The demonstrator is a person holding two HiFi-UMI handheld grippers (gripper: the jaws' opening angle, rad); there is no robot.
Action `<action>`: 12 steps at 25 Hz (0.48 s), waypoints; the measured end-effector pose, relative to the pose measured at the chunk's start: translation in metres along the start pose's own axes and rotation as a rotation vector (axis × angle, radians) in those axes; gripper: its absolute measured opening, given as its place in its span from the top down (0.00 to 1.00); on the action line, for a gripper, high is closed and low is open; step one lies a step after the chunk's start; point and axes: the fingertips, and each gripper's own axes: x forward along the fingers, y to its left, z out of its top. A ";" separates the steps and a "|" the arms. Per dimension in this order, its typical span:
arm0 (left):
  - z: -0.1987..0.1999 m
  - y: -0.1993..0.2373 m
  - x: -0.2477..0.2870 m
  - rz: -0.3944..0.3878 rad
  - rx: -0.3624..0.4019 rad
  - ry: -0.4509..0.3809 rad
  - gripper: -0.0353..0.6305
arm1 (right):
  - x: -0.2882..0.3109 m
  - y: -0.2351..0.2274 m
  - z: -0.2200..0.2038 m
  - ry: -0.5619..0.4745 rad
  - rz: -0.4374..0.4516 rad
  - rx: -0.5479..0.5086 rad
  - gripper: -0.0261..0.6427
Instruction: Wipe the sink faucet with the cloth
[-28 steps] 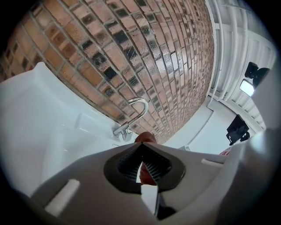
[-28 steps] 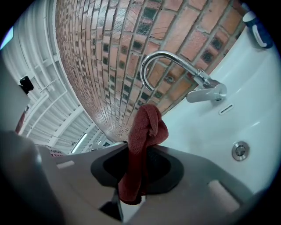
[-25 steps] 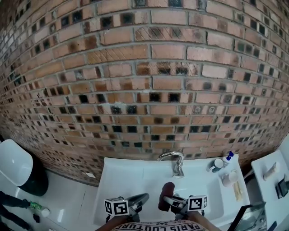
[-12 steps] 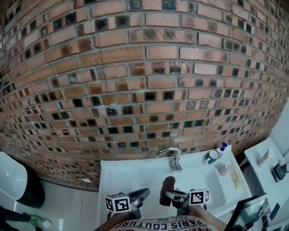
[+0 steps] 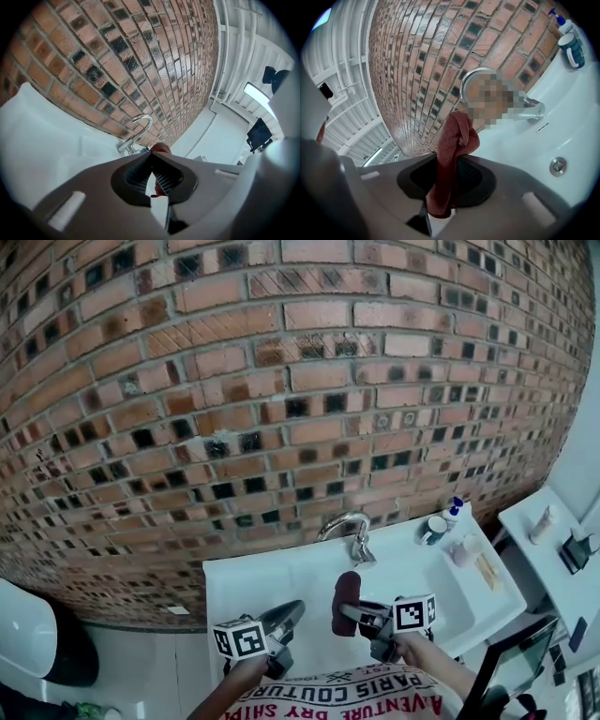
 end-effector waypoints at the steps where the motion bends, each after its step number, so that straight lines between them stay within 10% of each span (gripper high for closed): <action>1: -0.001 0.000 0.000 -0.003 -0.005 0.003 0.95 | 0.000 -0.002 -0.001 0.002 -0.010 0.004 0.83; 12: -0.009 0.005 0.003 0.005 -0.003 0.028 0.95 | 0.014 -0.001 -0.011 0.031 -0.005 0.019 0.83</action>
